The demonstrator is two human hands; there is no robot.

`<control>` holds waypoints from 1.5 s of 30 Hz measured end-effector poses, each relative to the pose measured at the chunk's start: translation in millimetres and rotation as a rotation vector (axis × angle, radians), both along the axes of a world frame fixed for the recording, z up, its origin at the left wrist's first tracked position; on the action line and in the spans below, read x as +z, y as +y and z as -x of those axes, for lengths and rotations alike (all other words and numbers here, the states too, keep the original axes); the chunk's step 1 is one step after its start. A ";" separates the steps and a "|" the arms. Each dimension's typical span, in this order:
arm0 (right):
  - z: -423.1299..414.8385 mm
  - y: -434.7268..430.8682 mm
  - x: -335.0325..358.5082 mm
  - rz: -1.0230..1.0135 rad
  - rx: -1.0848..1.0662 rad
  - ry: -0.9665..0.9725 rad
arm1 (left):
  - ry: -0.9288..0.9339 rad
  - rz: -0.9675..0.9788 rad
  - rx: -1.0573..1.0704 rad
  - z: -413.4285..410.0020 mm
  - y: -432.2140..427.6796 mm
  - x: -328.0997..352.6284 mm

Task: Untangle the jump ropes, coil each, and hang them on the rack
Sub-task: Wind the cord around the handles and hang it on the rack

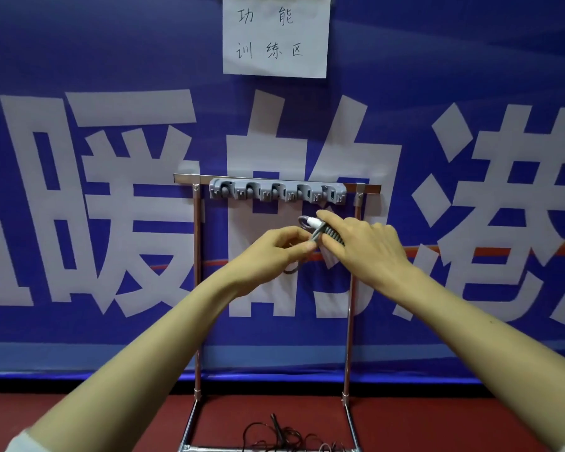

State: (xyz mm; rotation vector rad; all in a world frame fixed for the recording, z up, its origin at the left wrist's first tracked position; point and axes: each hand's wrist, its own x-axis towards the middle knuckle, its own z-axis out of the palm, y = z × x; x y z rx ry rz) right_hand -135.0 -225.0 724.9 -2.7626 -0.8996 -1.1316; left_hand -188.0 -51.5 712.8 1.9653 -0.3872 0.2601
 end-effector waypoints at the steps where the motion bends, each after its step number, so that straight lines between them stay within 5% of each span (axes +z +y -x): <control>1: 0.1 -0.3 -0.4 0.001 -0.007 -0.009 | 0.022 -0.023 -0.010 1.7 -1.2 0.9; 13: -11.9 -4.2 -10.8 0.079 0.000 -0.247 | 0.523 0.075 -0.151 3.3 3.7 23.3; 22: -17.8 -1.9 -11.5 0.011 0.098 -0.410 | 0.621 0.477 -0.138 -8.1 5.9 18.3; 28: -6.4 -3.6 -2.0 -0.100 0.125 0.055 | 0.360 0.360 -0.055 -8.3 10.7 13.4; 34: 8.9 -5.6 3.2 -0.487 0.536 0.616 | 0.065 0.323 -0.003 -3.3 12.5 8.7; 42: 5.0 4.8 -3.4 -0.809 0.634 0.940 | -0.118 0.289 0.040 -10.0 2.6 3.7; 45: 5.0 8.7 -2.1 -0.962 0.683 1.029 | -0.006 0.614 0.022 -18.7 -1.2 -3.2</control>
